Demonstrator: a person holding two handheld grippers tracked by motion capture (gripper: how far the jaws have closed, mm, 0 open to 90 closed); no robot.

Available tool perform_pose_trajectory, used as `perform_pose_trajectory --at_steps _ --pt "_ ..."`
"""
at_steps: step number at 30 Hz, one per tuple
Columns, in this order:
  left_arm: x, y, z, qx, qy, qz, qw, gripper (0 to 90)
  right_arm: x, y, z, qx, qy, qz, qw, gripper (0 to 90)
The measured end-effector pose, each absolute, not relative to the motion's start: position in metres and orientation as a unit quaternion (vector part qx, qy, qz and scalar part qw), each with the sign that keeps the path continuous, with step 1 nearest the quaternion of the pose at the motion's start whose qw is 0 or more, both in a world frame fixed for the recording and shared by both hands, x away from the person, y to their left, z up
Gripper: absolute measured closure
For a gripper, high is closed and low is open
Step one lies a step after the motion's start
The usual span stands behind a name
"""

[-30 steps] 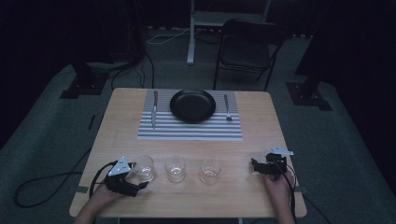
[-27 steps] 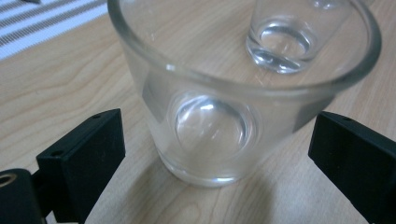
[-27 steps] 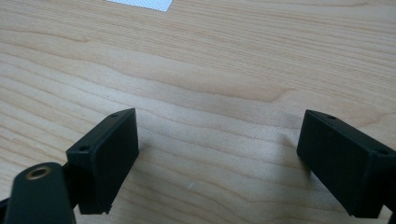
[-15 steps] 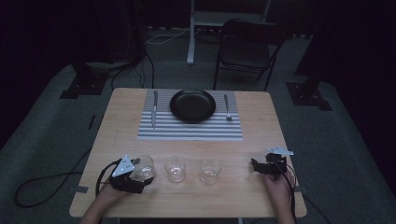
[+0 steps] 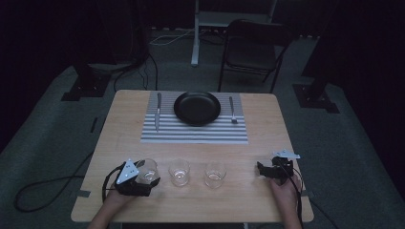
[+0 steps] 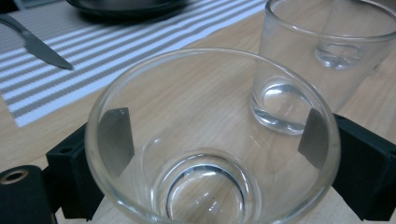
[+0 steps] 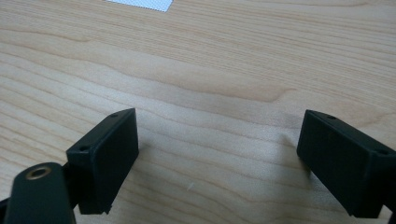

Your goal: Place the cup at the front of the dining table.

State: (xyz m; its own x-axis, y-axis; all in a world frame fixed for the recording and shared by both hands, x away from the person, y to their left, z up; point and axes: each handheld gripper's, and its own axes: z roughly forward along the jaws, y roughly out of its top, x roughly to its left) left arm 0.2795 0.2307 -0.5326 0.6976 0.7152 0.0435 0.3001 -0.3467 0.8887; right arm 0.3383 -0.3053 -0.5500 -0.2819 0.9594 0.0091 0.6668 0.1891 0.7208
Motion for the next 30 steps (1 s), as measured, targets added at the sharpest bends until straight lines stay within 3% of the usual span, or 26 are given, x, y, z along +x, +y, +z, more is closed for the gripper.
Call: perform_pose_trajectory --at_steps 7,9,30 --pt "0.275 0.227 -0.534 0.785 0.325 0.242 0.469 7.3 0.338 -0.305 -0.550 0.553 0.736 0.316 0.231 12.2" --pt "0.275 0.231 -0.533 0.775 0.342 0.239 0.475 18.4 0.338 -0.305 -0.550 0.553 0.735 0.316 0.231 12.2" --pt "0.275 0.228 -0.523 0.793 0.356 0.231 0.438 19.9 0.338 -0.305 -0.550 0.553 0.736 0.316 0.231 12.2"
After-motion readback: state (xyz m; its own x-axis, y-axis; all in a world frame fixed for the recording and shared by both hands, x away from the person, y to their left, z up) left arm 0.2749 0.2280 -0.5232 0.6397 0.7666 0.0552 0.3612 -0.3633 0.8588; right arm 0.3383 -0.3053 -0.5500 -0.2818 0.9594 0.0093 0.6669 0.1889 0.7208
